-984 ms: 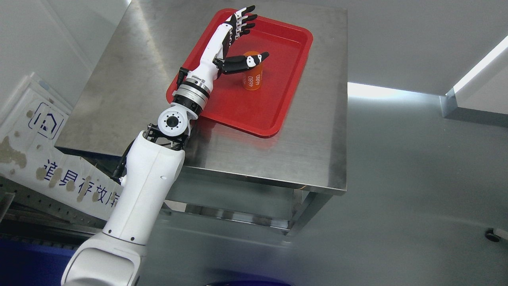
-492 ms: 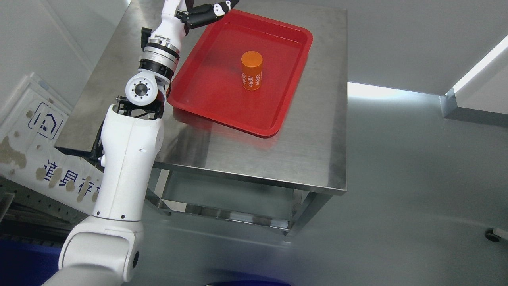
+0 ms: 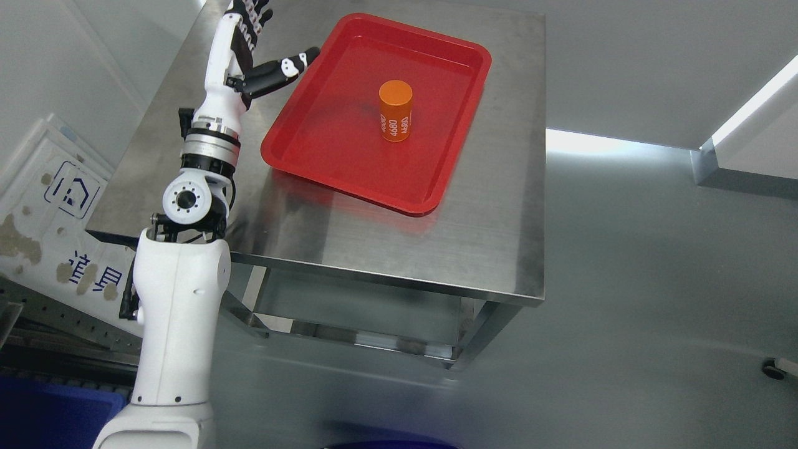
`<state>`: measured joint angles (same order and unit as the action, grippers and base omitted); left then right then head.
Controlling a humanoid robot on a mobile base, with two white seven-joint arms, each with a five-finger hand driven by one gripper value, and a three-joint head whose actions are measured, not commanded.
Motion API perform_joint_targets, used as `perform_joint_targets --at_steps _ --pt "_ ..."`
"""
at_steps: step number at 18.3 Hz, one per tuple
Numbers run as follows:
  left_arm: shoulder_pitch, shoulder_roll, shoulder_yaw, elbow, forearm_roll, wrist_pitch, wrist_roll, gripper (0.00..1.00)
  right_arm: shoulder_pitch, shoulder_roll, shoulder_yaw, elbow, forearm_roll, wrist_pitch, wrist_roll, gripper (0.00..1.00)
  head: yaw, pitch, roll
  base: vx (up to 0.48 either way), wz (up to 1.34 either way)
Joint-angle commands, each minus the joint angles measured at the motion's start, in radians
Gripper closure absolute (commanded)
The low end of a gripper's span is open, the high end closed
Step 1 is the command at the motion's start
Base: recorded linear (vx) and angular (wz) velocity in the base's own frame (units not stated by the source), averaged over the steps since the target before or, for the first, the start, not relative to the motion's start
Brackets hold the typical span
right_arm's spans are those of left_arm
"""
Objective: Grab orange capacitor from left shelf to right desk
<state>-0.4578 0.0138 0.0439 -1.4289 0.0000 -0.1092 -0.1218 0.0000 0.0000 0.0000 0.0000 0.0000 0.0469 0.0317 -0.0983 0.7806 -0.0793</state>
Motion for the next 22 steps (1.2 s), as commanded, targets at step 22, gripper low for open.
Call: perform_joint_targets --at_steps 22 --pt "0.162 0.028 0.031 -0.223 0.014 0.083 -0.002 0.0 0.002 -0.017 -0.011 -0.034 0.0 -0.002 0.001 0.0 0.0 0.0 0.0 0.0 0.0"
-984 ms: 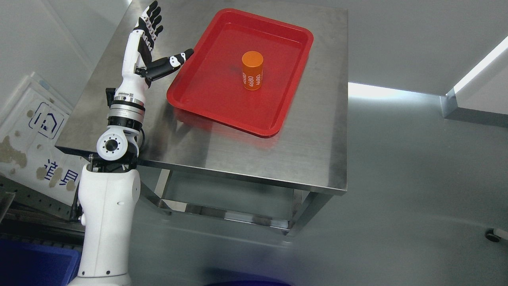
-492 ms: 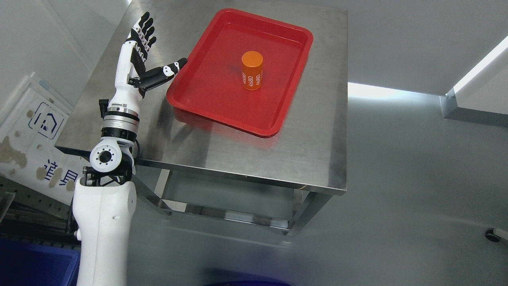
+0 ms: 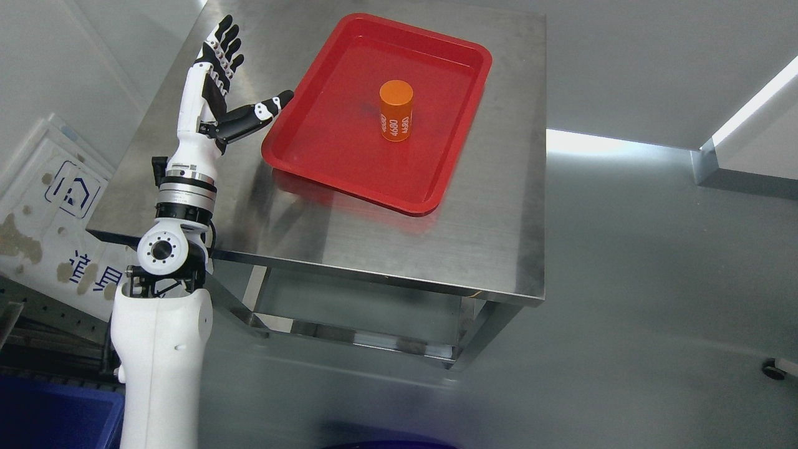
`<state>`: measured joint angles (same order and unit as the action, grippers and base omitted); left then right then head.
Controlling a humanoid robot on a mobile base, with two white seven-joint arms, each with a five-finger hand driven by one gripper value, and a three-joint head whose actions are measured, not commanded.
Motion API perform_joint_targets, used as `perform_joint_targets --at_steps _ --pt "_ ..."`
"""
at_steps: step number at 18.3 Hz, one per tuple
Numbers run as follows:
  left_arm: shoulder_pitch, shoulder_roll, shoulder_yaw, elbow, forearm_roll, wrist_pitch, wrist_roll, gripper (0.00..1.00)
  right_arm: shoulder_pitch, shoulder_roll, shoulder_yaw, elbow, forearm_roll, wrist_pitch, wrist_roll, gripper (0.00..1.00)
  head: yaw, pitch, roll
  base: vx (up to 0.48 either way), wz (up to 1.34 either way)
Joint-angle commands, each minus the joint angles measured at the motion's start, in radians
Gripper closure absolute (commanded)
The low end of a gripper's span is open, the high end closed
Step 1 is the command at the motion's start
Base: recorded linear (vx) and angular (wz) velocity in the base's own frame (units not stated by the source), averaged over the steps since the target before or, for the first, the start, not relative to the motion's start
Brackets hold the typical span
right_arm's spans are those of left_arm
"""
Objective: Grab orange capacitor from left shelf to right desk
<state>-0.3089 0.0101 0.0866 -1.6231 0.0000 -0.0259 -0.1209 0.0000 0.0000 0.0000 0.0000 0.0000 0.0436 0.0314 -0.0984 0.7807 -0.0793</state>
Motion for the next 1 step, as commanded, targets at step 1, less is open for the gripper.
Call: perform_joint_targets --at_steps 1 --pt "0.02 0.031 -0.014 -0.029 0.014 0.0 -0.003 0.0 0.002 -0.017 -0.011 -0.034 0.0 0.001 0.001 0.0 0.0 0.0 0.0 0.0 0.0"
